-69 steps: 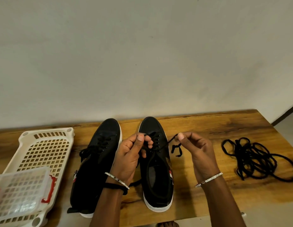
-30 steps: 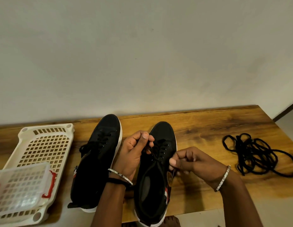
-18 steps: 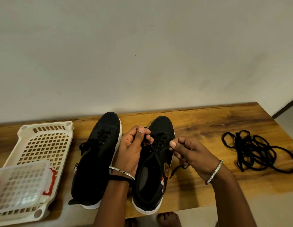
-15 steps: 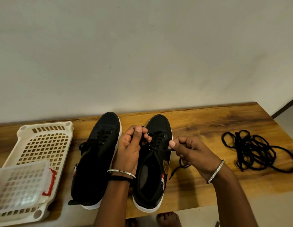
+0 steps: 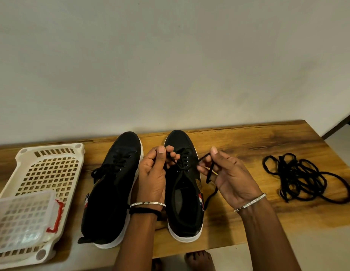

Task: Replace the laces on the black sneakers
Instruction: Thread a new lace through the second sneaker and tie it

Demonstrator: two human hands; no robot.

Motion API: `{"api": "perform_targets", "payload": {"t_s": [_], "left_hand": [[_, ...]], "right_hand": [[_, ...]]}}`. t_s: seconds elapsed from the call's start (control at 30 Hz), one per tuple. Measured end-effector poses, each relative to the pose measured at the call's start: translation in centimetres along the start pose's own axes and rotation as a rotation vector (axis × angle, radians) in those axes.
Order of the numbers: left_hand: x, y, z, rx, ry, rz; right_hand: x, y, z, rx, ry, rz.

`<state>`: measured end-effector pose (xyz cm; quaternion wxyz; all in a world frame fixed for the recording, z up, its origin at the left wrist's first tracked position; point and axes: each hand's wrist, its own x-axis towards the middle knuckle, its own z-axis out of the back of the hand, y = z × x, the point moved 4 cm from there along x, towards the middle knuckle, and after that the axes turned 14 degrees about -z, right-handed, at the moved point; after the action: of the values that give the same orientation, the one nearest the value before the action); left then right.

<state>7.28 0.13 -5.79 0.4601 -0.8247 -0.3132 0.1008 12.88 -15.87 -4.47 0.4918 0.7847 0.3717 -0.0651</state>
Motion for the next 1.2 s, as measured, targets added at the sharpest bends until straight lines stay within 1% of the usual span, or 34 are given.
{"api": "perform_targets", "payload": {"t_s": [0.1,0.2,0.3,0.43,0.6,0.67,0.87,0.93,1.1,1.2], "left_hand": [[0.0,-0.3,0.0,0.049,0.096,0.018],[0.0,-0.5,0.1,0.099,0.131,0.007],[-0.1,-0.7,-0.1,0.092,0.159,0.002],[-0.4,-0.5,-0.5,0.047,0.198,0.044],[-0.3,-0.4,0.0,0.175,0.258,0.036],[-0.2,-0.7,0.0,0.179,0.248,0.038],[-0.5,-1.0,-0.7,0.141,0.224,0.057],[-0.5,-0.9,-0.4,0.113,0.186,0.086],[-0.2,-1.3,-0.1,0.096,0.175,0.123],[0.4,-1.7,0.6,0.115,0.15,0.11]], "right_hand": [[0.4,-0.5,-0.9,0.182,0.035,0.007],[0.6,-1.0,-1.9,0.288,0.069,-0.006],[0.7,-1.2,-2.5,0.307,0.087,0.025],[0.8,-1.3,-3.0,0.324,0.115,0.056],[1.1,-1.6,-3.2,0.244,0.048,0.082],[1.0,-1.6,-3.3,0.234,0.055,0.091],[0.5,-1.6,-4.2,0.198,0.154,0.077],[0.6,-1.6,-4.1,0.211,0.155,0.079],[0.9,-1.8,-3.8,0.257,0.149,0.068],[1.2,-1.8,-3.5,0.284,0.112,0.091]]}}
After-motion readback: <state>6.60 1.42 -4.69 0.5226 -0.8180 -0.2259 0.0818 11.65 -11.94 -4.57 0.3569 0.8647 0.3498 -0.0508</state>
